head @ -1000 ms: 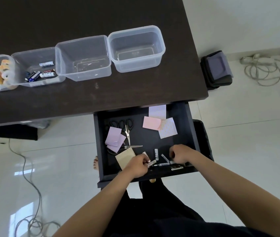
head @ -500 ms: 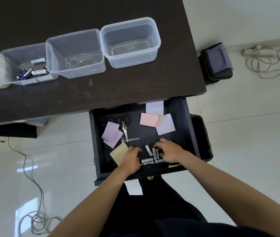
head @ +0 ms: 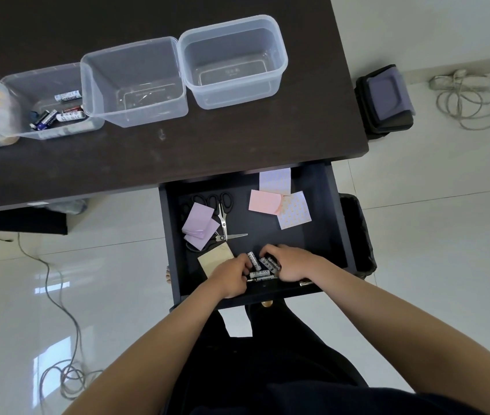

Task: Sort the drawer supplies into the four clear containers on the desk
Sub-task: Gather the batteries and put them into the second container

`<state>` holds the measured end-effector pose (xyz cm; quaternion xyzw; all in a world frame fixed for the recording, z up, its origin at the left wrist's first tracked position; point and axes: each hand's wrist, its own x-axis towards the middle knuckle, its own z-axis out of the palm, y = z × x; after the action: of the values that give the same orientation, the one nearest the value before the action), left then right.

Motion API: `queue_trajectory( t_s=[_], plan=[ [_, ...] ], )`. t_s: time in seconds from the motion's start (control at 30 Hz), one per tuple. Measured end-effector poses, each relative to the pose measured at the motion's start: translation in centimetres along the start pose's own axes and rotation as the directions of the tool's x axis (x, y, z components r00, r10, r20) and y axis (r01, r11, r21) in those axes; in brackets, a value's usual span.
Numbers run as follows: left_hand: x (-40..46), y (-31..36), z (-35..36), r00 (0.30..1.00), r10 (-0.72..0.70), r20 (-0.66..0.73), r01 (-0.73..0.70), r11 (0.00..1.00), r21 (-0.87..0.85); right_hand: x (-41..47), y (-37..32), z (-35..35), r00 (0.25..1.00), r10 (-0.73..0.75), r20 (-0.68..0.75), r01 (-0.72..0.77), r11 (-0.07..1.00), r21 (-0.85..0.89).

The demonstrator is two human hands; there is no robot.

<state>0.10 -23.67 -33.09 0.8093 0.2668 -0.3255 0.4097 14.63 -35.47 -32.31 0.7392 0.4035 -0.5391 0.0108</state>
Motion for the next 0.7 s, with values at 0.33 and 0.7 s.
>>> queue_trajectory(
  t_s=[0.33, 0.7],
  plan=[
    [0.6, -0.1, 0.3, 0.989, 0.134, -0.058, -0.126, 0.984, 0.124, 0.2, -0.1, 1.0, 0.999, 0.028, 0.041, -0.032, 0.995, 0.091],
    [1.1, -0.5, 0.4, 0.994, 0.105, 0.037, -0.111, 0.972, 0.209, 0.4, -0.1, 0.9, 0.998, 0.029, 0.054, -0.034, 0.995, 0.089]
  ],
)
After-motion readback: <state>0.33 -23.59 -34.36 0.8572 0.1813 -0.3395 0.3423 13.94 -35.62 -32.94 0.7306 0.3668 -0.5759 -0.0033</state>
